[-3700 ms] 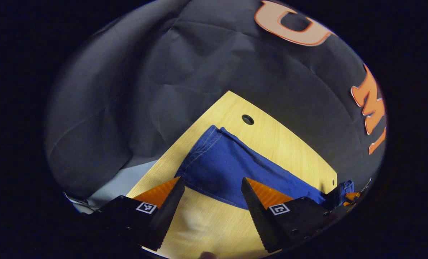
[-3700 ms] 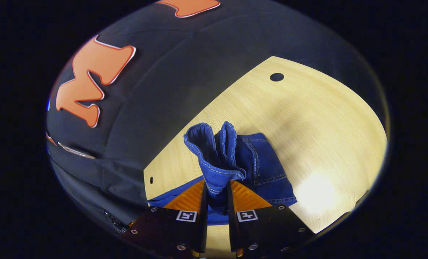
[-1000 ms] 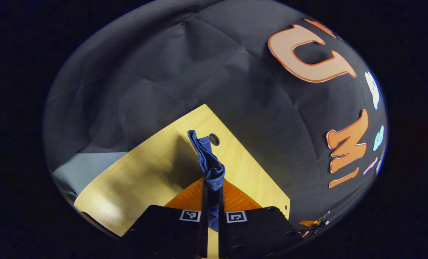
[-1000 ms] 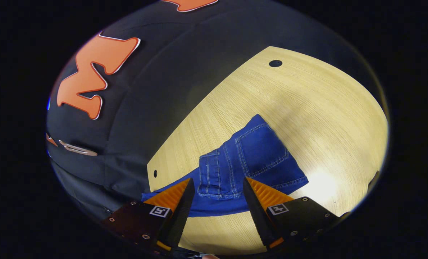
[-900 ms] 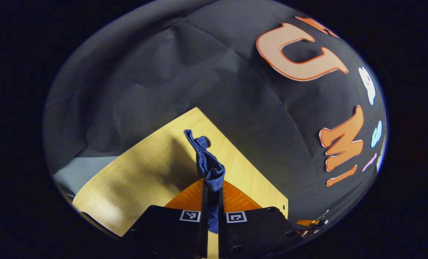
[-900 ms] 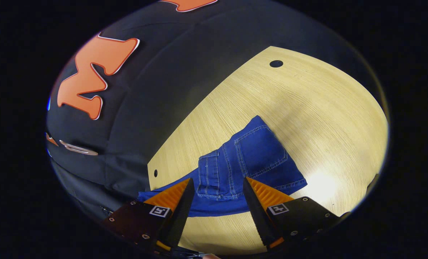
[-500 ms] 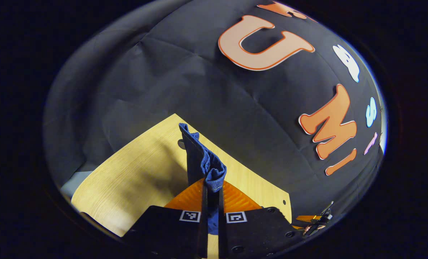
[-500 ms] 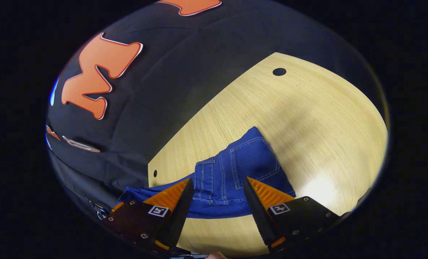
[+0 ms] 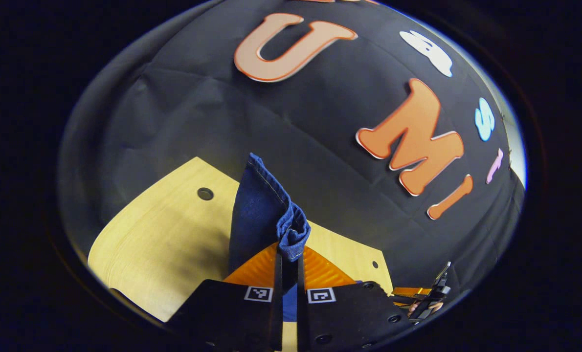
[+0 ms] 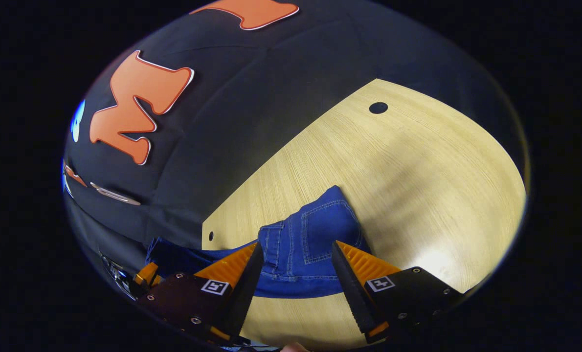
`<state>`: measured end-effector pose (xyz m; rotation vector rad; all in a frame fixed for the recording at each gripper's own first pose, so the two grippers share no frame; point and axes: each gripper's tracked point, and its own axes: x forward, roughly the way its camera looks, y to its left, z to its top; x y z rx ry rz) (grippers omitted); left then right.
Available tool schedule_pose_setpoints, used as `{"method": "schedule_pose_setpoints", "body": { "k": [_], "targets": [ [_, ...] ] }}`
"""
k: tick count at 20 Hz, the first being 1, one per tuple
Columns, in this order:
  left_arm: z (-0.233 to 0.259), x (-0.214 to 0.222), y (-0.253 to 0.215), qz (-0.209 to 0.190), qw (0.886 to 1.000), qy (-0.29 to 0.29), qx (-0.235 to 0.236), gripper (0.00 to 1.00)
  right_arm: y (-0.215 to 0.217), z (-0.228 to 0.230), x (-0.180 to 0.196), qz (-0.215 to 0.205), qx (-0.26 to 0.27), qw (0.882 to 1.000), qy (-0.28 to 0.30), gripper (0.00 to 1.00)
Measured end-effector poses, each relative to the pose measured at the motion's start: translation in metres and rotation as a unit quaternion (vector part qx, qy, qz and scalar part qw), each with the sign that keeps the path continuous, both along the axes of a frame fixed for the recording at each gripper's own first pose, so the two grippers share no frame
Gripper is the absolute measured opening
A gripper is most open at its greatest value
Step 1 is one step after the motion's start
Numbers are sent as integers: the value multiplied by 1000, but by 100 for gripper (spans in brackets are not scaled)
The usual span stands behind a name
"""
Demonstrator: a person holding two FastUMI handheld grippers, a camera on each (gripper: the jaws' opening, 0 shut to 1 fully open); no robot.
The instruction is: Grasp the waist and the cuffs of the jeans and fold them to make the two legs overlap; first hold the waist and fold one-third of the jeans toward the cuffs, then hold the cuffs and fold the remaining one-third in the same direction to finish folding.
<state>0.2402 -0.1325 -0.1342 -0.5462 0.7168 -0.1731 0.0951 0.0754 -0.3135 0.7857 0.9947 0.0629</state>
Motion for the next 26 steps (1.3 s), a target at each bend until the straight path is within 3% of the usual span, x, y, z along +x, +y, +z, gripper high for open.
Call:
{"method": "schedule_pose_setpoints", "body": {
  "k": [14, 26],
  "targets": [
    [-14, -22, -182, -118, 993, 12, 14, 12, -27, 1, -7, 44, -32, 998, -37, 87],
    [-65, -53, -304, -231, 970, 56, 47, 12, -46, -4, -12, 44, -39, 997, -39, 87]
  ]
}}
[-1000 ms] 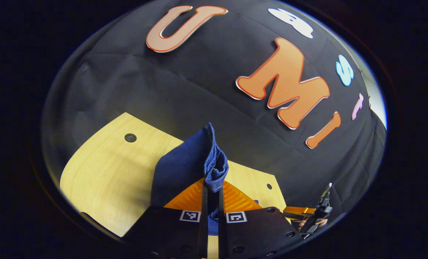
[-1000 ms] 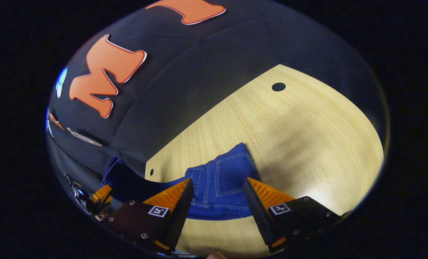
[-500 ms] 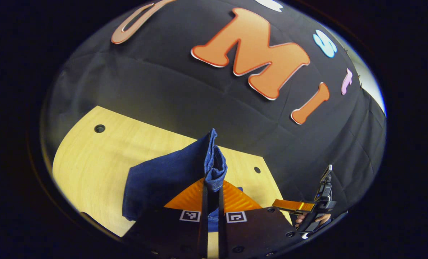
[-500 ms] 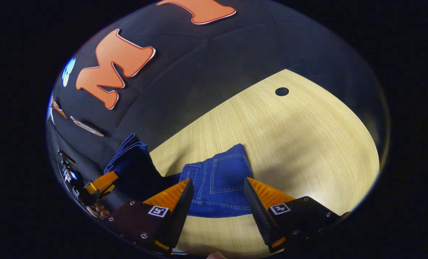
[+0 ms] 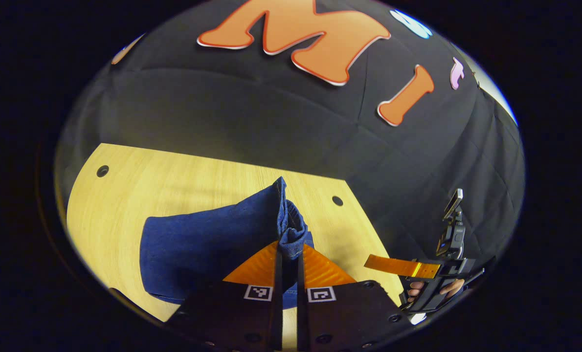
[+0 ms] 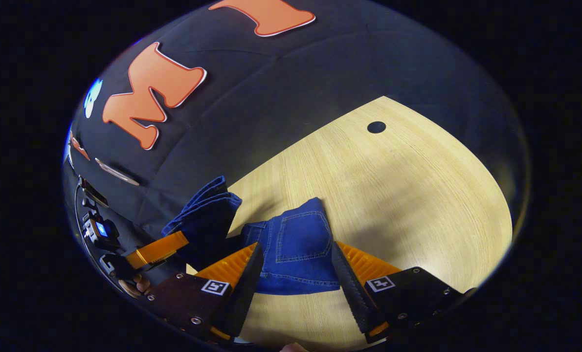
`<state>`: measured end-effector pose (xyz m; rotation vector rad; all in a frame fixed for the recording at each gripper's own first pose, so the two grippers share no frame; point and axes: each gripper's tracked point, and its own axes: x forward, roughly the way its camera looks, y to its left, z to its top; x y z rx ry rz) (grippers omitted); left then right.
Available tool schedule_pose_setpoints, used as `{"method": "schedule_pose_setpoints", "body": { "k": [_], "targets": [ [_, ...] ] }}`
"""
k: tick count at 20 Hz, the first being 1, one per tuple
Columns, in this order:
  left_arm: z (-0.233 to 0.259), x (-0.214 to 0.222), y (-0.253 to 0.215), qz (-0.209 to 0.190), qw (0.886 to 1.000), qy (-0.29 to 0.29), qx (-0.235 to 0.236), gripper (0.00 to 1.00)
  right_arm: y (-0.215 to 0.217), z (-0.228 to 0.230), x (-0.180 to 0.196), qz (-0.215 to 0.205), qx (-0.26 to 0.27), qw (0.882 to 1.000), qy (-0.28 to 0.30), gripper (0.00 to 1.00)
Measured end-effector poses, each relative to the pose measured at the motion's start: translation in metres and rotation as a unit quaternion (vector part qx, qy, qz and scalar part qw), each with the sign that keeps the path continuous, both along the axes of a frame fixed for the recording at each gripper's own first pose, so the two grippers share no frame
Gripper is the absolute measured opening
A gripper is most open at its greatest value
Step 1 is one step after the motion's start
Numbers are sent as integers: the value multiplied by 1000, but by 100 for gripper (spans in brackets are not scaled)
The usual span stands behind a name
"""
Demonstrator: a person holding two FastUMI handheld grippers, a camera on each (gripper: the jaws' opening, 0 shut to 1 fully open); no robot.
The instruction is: Grasp the waist and the cuffs of the jeans and fold them to make the two legs overlap; first hold the waist and fold one-third of the jeans toward the cuffs, then hold the cuffs and fold the remaining one-third in the same direction to finish folding.
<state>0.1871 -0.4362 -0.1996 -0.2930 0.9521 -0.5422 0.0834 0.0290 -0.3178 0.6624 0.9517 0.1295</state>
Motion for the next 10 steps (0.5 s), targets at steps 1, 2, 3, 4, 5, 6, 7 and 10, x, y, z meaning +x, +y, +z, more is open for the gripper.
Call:
{"method": "schedule_pose_setpoints", "body": {
  "k": [1, 2, 3, 4, 5, 6, 7, 10],
  "targets": [
    [-7, -4, -8, -8, 1000, 4, 7, 11, -3, -1, 0, -3, -2, 1000, 2, 87],
    [-14, -9, -16, -18, 1000, 8, 16, 12, -4, 0, -1, -3, -3, 1000, -1, 87],
    [-22, -15, -22, -30, 999, 14, 30, 12, -5, -1, -1, -3, -5, 1000, -1, 87],
    [-32, -21, -25, -42, 998, 19, 47, 12, -5, -1, -2, -3, -7, 1000, -3, 87],
    [-40, -26, -28, -55, 996, 20, 61, 12, -6, -1, -2, -1, -8, 1000, -2, 87],
    [-45, -33, -33, -69, 995, 24, 68, 16, -5, -2, -2, -2, -8, 1000, -2, 87],
    [-52, -39, -39, -81, 994, 30, 73, 14, -4, -1, -3, -1, -8, 1000, -3, 87],
    [-45, -52, -51, -95, 994, 30, 54, 47, -2, 3, -2, -2, -7, 1000, -7, 87]
  ]
}}
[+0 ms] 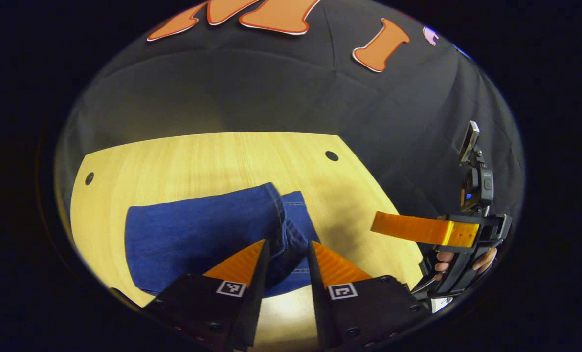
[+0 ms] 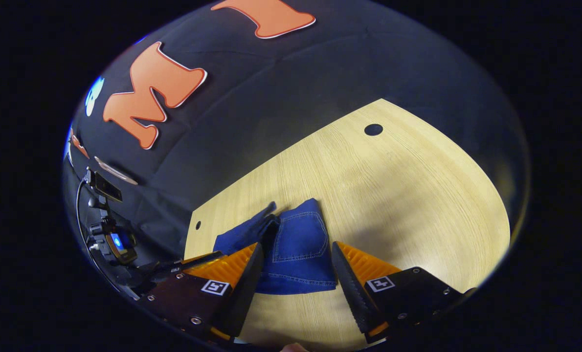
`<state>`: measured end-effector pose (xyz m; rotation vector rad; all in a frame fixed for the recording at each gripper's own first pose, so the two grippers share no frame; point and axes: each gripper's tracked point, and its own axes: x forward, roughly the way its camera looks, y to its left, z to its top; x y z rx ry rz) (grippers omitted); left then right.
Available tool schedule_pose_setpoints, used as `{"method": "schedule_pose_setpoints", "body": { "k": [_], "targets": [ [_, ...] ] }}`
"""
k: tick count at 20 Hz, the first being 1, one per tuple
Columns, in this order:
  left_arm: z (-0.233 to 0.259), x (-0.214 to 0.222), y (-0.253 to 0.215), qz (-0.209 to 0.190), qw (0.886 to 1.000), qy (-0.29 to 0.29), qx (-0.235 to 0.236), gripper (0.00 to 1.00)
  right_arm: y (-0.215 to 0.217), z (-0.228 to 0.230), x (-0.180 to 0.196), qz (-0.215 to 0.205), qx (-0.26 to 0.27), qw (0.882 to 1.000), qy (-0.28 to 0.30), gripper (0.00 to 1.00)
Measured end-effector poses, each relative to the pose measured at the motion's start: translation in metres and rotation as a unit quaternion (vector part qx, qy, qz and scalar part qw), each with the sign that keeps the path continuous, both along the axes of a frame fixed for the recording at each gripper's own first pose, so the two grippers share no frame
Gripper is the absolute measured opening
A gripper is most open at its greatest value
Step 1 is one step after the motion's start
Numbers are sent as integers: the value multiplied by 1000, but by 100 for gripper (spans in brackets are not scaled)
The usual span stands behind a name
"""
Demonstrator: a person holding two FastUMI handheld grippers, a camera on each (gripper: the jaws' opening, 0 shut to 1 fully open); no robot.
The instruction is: Grasp the waist and the cuffs of the jeans and fold them to make the two legs overlap; first hold the waist and fold one-third of the jeans toward the cuffs, then hold the cuffs and fold the remaining one-third in the same direction to finish folding.
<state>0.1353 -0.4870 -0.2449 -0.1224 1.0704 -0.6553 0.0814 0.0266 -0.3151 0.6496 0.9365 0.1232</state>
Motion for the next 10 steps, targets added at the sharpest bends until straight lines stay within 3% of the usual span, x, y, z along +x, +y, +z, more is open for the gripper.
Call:
{"method": "schedule_pose_setpoints", "body": {
  "k": [1, 4, 5, 6, 8, 10],
  "targets": [
    [3, -1, 0, -1, 1000, -4, -3, 51, 1, 1, 0, 1, -2, 1000, -4, 87],
    [10, 11, 16, 11, 999, -36, 16, 77, 0, 11, 5, 0, -24, 999, -32, 87],
    [15, 13, 22, 19, 999, -46, 19, 72, 1, 18, 8, 0, -31, 998, -46, 87],
    [19, 17, 28, 29, 998, -56, 21, 82, 2, 25, 11, 0, -37, 997, -63, 87],
    [33, 25, 45, 50, 995, -81, 28, 88, 5, 37, 14, 4, -50, 994, -92, 91],
    [47, 34, 67, 75, 990, -111, 40, 88, 10, 49, 17, 16, -68, 990, -119, 93]
  ]
}}
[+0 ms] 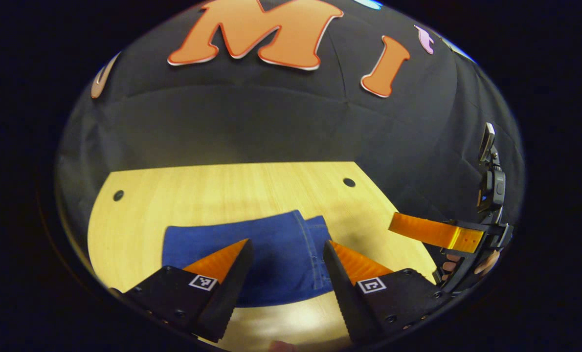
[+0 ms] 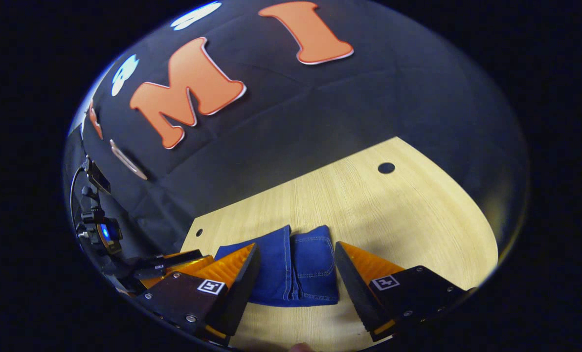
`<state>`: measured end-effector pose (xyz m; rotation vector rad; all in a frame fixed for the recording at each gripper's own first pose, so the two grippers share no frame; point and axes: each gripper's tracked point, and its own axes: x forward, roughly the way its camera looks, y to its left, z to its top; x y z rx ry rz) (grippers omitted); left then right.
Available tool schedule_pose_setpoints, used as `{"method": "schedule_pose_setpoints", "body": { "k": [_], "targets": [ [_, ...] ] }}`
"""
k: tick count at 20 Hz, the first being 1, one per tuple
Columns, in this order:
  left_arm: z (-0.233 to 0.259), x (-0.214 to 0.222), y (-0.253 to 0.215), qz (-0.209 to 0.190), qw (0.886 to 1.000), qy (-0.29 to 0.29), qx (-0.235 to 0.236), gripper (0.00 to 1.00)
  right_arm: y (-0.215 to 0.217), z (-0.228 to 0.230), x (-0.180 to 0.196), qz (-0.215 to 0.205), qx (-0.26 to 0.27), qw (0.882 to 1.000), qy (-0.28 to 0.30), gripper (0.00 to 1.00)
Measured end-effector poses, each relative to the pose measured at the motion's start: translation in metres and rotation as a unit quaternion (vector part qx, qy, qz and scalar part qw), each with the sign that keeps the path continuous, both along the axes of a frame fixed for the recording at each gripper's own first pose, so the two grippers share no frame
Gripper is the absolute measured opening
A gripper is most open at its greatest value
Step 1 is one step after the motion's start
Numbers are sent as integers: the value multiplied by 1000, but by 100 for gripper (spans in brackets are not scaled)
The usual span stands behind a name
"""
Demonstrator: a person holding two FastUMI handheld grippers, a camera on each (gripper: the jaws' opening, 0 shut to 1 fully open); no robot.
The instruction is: Grasp the waist and the cuffs of the jeans and fold them to make the two legs overlap; first hold the waist and fold one-third of the jeans toward the cuffs, then hold the cuffs and fold the remaining one-third in the same direction to finish folding.
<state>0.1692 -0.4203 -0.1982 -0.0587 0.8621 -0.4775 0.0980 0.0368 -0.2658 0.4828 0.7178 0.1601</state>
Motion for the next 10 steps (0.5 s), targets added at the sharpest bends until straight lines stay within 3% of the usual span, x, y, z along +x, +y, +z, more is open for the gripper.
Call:
{"method": "schedule_pose_setpoints", "body": {
  "k": [4, 10],
  "targets": [
    [27, 14, 44, 59, 996, -64, 11, 95, 3, 25, 4, 6, -51, 996, -68, 97],
    [72, 18, 106, 130, 979, -153, 37, 94, 8, 74, 11, -2, -126, 976, -180, 96]
  ]
}}
